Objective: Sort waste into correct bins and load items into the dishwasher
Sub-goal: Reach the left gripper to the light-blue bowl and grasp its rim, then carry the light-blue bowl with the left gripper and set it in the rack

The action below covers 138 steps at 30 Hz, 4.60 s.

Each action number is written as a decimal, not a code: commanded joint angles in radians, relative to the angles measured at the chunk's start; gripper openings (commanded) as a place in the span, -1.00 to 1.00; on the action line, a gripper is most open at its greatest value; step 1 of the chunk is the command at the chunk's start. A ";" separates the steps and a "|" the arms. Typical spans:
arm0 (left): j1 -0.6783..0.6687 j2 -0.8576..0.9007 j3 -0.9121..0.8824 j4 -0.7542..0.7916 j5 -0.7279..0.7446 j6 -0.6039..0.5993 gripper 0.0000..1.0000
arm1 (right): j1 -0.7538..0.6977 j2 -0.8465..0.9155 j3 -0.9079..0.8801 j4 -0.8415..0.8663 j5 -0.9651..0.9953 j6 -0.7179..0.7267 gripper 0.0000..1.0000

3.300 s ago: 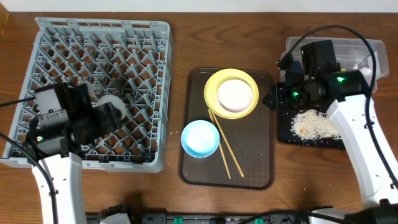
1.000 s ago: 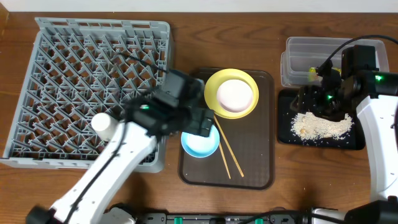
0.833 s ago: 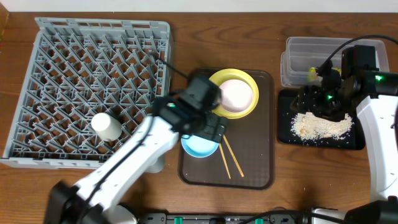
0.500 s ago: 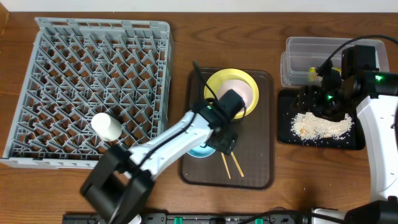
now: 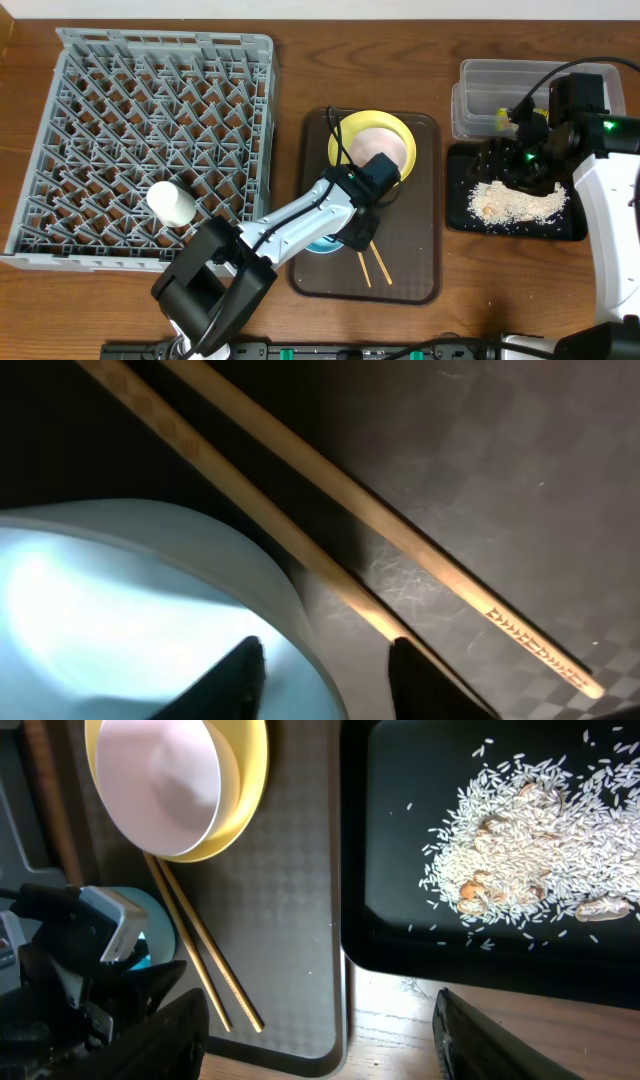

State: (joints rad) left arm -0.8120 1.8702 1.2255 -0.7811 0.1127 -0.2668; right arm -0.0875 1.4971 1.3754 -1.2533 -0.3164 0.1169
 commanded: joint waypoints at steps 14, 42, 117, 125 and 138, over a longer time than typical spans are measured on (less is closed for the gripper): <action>-0.074 0.014 -0.029 0.006 -0.217 -0.035 -0.33 | -0.003 -0.021 0.016 -0.008 -0.002 -0.011 0.39; -0.127 -0.045 0.095 -0.126 -0.388 -0.041 -0.85 | -0.003 -0.021 0.016 -0.015 -0.002 -0.011 0.39; 1.414 0.043 0.101 0.025 0.974 0.136 -0.56 | -0.003 -0.021 0.016 -0.027 -0.002 -0.010 0.37; 1.427 -0.002 0.101 -0.042 0.944 0.146 -0.18 | -0.003 -0.021 0.016 -0.034 -0.001 -0.010 0.37; 1.273 -0.353 0.101 -0.117 0.656 0.146 0.04 | -0.003 -0.021 0.016 -0.037 0.053 0.003 0.38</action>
State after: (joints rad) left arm 0.5358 1.5806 1.3205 -0.8726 0.9356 -0.1303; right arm -0.0875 1.4960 1.3754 -1.2865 -0.3065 0.1169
